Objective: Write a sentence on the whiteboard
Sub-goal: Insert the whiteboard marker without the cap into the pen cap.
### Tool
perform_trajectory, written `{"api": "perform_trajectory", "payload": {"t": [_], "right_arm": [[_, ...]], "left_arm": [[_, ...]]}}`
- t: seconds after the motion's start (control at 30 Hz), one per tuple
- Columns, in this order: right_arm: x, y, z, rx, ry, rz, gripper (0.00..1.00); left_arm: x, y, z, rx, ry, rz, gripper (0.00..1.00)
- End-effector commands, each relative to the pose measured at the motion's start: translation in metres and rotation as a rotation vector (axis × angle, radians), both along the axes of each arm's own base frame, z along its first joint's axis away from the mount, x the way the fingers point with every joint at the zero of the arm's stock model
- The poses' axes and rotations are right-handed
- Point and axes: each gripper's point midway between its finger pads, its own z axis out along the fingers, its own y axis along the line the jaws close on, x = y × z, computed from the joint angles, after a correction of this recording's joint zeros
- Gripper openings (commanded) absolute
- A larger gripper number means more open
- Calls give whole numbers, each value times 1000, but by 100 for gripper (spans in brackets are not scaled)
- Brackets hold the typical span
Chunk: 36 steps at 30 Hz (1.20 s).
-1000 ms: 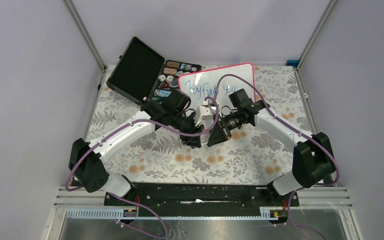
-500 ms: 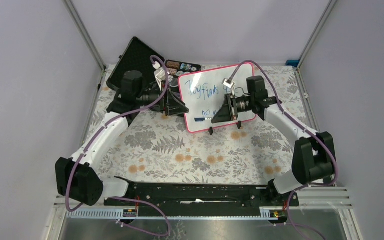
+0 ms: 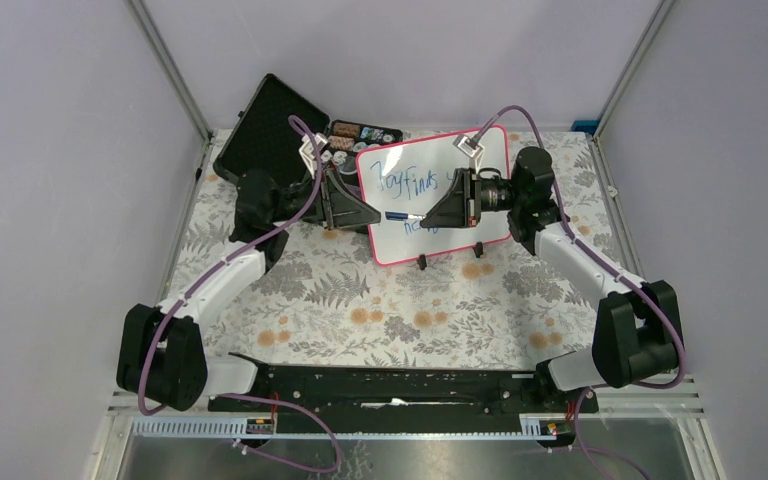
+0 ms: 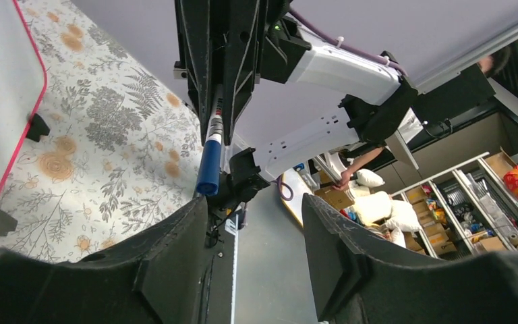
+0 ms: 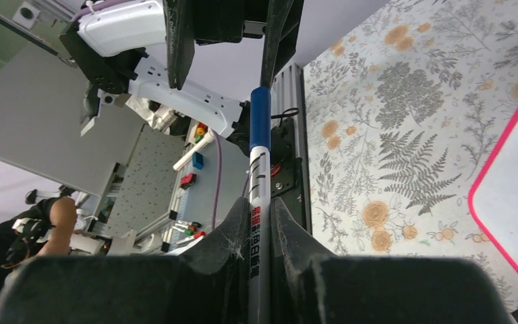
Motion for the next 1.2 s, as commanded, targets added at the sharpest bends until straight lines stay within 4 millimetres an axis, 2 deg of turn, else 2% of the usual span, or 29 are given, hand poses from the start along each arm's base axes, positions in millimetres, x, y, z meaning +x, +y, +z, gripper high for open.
{"api": "perform_trajectory", "payload": {"t": [0.0, 0.33, 0.6, 1.0, 1.17], "right_arm": [[-15, 3, 20, 40, -57, 63, 0], [-30, 8, 21, 44, -69, 112, 0], [-33, 10, 19, 40, -64, 125, 0], [-42, 16, 20, 40, -68, 168, 0], [-41, 18, 17, 35, -58, 166, 0]], "left_arm": [[-19, -1, 18, -56, -41, -71, 54], [-16, -8, 6, -19, -10, -78, 54], [-23, -14, 5, -9, -31, -107, 42], [-13, -18, -4, 38, -20, -81, 46], [-19, -20, -1, 33, -33, -108, 36]]}}
